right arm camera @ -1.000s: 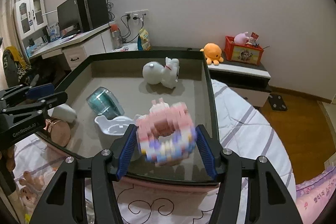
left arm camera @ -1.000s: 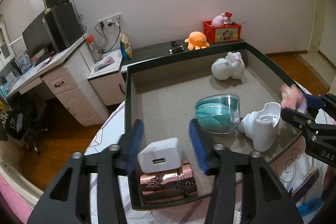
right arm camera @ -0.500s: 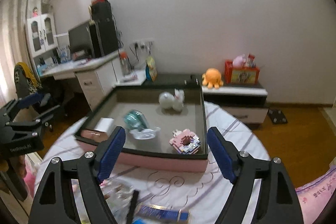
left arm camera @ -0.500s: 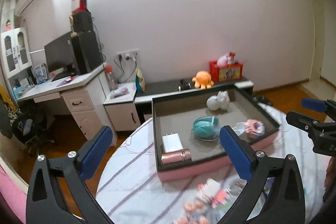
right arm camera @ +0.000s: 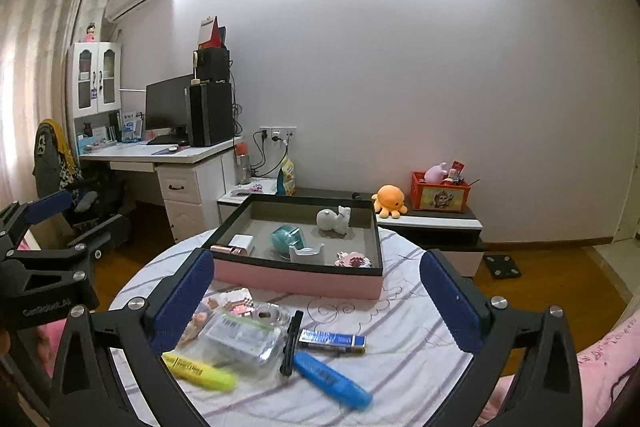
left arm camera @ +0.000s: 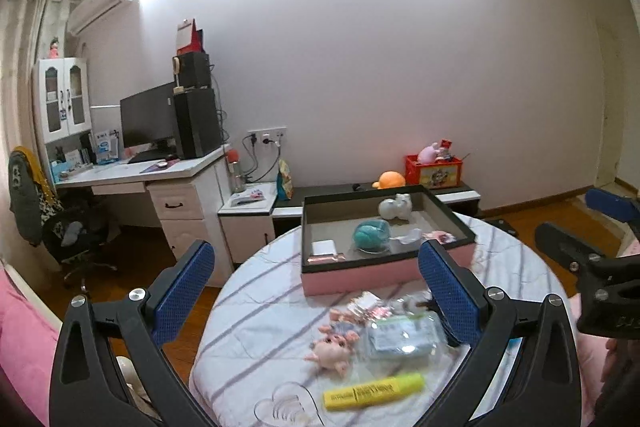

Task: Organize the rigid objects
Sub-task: 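Move both tools back toward the items on the bed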

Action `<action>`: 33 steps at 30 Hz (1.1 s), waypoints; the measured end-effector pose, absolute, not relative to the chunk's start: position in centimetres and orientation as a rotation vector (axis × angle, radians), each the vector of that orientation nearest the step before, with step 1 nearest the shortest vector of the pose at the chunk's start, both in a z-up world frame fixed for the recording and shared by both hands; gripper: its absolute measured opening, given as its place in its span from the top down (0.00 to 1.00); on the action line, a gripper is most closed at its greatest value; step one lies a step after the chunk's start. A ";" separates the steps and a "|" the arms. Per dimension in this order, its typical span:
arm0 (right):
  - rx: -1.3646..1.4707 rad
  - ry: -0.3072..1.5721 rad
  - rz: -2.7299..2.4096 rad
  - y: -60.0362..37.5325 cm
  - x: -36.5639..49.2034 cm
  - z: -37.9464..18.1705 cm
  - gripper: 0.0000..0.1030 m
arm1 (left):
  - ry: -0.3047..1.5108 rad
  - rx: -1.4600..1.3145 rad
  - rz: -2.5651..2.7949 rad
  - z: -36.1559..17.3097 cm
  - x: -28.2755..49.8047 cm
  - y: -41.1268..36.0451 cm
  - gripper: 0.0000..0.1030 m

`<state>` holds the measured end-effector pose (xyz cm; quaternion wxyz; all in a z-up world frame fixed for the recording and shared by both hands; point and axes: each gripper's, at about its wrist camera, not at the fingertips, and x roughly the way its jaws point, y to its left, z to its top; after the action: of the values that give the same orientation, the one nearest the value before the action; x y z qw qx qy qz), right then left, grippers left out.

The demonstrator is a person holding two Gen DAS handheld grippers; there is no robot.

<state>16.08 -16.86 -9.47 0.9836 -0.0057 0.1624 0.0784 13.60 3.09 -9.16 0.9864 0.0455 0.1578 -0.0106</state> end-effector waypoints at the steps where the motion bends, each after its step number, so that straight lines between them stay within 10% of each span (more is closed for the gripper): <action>1: -0.013 0.326 0.156 -16.8 15.7 -9.4 0.00 | 0.316 0.092 -0.023 -9.1 13.2 3.0 0.00; 33: 0.015 0.514 0.114 -19.4 15.6 -15.5 0.00 | 0.608 0.070 -0.054 -17.9 14.7 5.3 0.00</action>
<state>15.56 -19.38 -15.50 0.9656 0.0073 0.2538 0.0562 14.71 5.30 -17.95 0.9532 0.0344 0.2993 -0.0267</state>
